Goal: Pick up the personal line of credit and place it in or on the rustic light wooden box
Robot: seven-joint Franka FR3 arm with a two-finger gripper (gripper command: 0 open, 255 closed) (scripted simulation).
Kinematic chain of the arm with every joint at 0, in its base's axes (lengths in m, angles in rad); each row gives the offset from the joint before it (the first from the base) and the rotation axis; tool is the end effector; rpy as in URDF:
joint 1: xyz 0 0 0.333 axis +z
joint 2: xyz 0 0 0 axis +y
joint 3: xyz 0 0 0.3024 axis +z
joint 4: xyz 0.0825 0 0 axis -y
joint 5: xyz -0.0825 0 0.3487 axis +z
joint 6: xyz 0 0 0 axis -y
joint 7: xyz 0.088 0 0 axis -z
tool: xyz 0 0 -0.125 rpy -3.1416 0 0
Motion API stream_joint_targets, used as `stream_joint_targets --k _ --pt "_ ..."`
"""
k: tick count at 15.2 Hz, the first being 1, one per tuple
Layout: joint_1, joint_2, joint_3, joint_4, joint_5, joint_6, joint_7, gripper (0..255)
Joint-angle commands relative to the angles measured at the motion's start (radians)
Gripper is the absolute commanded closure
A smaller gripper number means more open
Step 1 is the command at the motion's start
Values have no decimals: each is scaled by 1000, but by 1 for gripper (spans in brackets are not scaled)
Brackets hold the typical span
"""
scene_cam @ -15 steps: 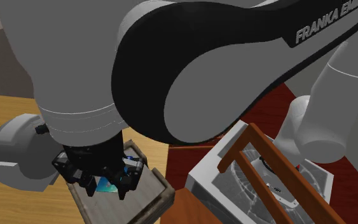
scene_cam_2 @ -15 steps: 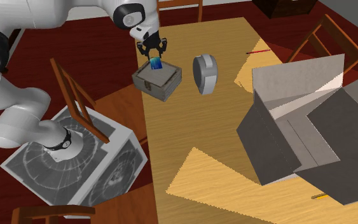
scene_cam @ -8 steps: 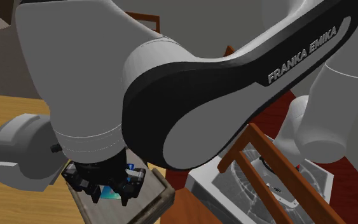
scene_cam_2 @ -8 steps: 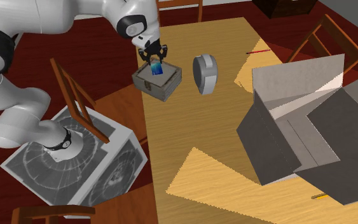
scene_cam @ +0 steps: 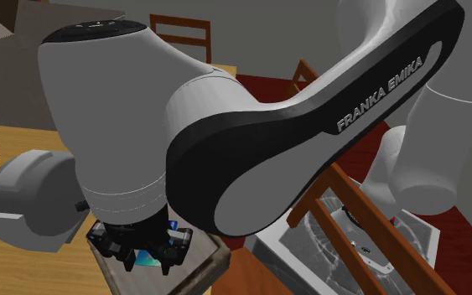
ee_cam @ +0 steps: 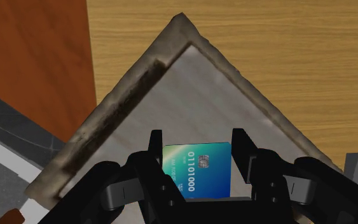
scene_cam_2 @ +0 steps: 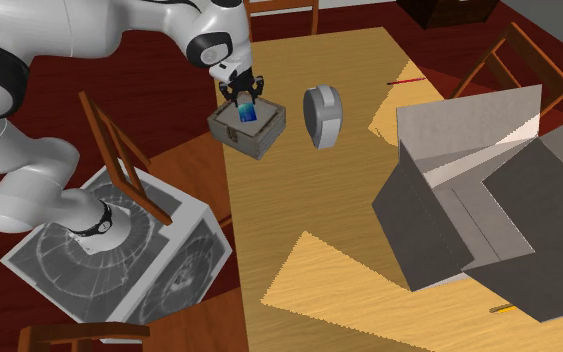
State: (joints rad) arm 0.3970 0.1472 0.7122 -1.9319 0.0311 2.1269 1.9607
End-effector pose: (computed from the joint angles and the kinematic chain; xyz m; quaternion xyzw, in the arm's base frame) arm 0.2589 0.4987 0.4215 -0.9031 0.4231 0.0598 0.0435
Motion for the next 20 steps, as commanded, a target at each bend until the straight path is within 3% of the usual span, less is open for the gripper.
stream_joint_targets --k 1,2,3,8,12,20 --pt "0 0 0 0 0 0 0 255" --pt "0 0 0 0 0 0 0 255" --pt "0 0 0 0 0 0 0 0" --pt "0 0 0 0 0 0 0 0" --pt "-19 -55 0 74 39 -118 -27 0" --pt "-19 -55 -1 74 39 -118 -27 0"
